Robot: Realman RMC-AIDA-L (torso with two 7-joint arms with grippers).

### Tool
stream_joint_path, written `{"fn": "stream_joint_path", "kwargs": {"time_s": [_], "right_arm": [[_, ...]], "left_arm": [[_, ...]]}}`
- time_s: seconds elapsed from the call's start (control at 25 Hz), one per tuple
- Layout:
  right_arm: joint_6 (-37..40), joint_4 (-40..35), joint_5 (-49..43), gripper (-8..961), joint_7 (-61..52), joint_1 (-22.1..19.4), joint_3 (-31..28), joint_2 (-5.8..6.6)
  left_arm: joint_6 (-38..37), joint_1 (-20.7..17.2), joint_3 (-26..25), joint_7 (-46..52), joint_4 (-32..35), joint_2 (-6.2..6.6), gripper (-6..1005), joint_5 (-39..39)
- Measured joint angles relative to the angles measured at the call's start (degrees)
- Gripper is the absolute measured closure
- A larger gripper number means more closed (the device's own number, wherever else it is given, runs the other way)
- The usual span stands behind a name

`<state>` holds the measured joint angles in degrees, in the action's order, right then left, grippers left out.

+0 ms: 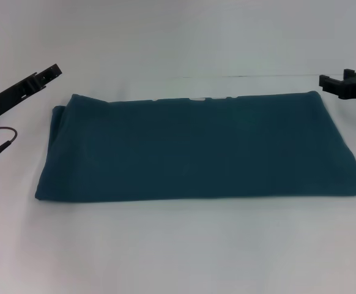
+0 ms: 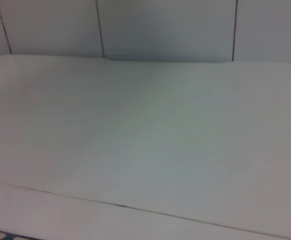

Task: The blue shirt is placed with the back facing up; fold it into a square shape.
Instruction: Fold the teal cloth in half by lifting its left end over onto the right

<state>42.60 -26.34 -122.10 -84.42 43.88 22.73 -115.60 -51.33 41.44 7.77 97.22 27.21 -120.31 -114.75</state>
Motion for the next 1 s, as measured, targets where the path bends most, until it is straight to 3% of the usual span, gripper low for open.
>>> {"fn": "stream_joint_path", "kwargs": {"time_s": [0.28,0.48,0.64,0.8,1.0], "right_arm": [[8.3,-1.5,0.0,270,-4.6,-2.1,0.0,1.02],[16.6,-4.5,0.8,147,-6.9,-5.5,-0.2,0.29],[22.3,-6.1,2.7,150,-8.1,-8.2,-0.2,-0.29],[26.3,-6.7,3.4,152,-11.1,-10.5,-0.3,0.02],[30.9,-8.6,3.5,155,-15.1,-12.8,-0.2,0.5]], "left_arm": [[-6.8,-2.1,0.0,-0.8,0.4,0.04,344,0.2],[-15.9,-5.4,0.7,-2.0,2.3,-0.31,148,0.3],[-20.6,-8.8,3.2,-2.0,5.7,-1.54,78,0.3],[-22.5,-12.0,4.8,-2.0,9.2,-2.81,62,0.3],[-24.4,-14.8,5.9,-2.1,11.4,-3.0,61,0.1]]}}
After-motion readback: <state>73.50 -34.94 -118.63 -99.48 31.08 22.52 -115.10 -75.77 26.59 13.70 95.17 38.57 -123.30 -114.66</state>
